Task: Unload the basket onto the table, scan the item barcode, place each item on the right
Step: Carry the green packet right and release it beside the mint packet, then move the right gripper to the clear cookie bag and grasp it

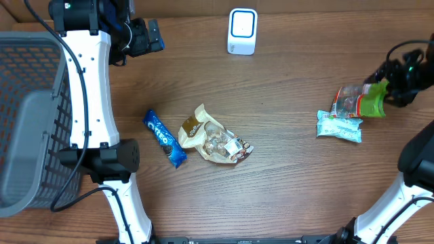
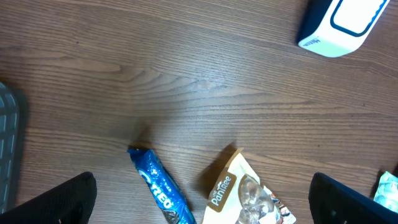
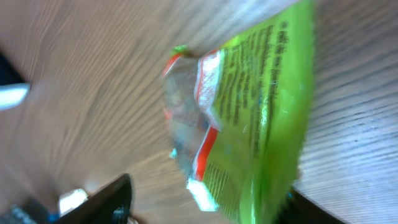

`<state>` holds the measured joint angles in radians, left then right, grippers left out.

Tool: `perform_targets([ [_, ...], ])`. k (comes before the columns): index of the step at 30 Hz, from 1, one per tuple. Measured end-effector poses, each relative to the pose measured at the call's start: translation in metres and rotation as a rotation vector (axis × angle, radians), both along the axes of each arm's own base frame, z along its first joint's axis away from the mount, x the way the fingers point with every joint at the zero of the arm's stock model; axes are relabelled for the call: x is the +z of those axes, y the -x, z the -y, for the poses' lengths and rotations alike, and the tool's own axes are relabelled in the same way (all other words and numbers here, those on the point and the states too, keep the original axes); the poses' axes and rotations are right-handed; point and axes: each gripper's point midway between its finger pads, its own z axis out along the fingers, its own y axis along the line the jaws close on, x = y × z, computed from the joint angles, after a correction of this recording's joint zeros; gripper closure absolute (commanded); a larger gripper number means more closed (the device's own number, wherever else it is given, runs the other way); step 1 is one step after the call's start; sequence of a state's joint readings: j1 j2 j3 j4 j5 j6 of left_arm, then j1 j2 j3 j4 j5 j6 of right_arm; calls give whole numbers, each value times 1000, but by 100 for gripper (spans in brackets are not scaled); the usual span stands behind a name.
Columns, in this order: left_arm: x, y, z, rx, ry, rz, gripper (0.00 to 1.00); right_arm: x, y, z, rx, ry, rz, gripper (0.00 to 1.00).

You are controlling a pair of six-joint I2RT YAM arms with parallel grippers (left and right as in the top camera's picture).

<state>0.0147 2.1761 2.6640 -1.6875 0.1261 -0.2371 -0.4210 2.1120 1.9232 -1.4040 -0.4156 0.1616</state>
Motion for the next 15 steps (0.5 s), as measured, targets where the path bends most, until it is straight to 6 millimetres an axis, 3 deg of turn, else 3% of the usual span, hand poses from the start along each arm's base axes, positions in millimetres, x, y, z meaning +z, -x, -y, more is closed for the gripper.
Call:
perform_targets([
  [3,0,0,0,0,0,0,0,31,-8,-13,80,12,61,14],
  [9,0,0,0,0,0,0,0,79,-18,-49,205,32,164,14],
  [15,0,0,0,0,0,0,0,92,-17,-80,272,-9,190,18],
])
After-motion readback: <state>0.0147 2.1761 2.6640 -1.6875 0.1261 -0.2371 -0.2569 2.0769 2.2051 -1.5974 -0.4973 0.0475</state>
